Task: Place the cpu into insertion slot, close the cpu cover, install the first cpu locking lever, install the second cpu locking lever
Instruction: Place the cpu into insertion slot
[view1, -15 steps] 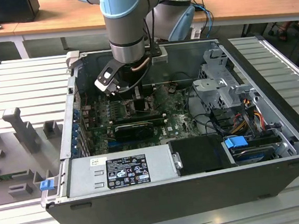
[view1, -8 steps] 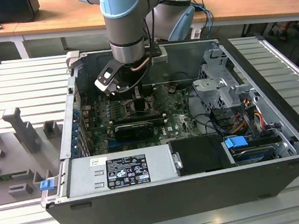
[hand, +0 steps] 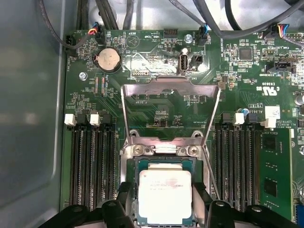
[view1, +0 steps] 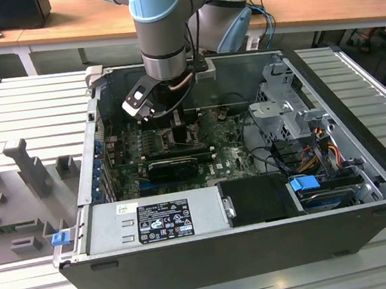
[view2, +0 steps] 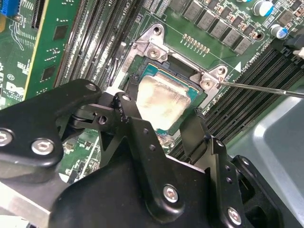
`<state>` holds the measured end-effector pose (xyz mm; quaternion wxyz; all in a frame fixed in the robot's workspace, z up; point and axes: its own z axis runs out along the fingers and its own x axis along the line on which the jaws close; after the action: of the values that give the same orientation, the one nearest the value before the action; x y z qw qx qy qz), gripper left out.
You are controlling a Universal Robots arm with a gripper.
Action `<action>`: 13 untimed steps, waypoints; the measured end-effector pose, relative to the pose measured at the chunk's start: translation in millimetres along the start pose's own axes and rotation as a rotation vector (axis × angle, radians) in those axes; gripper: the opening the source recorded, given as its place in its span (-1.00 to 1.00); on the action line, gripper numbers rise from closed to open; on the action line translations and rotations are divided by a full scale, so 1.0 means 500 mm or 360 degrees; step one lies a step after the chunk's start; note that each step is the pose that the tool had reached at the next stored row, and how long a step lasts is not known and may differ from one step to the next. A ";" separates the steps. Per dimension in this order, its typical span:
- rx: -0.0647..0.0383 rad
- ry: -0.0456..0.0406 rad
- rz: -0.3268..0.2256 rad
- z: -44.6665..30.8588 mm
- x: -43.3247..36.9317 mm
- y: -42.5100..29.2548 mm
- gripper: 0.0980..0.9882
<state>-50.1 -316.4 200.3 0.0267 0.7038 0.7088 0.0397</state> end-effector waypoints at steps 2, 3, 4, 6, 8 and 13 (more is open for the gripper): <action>0.0000 0.0000 0.0000 -0.007 0.000 0.001 0.16; 0.0000 0.0000 0.0000 -0.009 0.000 0.001 0.16; 0.0000 0.0000 0.0000 -0.012 0.000 0.001 0.16; 0.0000 0.0000 0.0000 -0.018 0.000 0.002 -0.02; 0.0000 -0.0001 0.0000 -0.022 0.000 0.002 -0.16; 0.0000 -0.0001 0.0000 -0.026 0.001 0.003 -0.71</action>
<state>-50.1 -316.3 213.7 0.0270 0.7038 0.7088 0.0394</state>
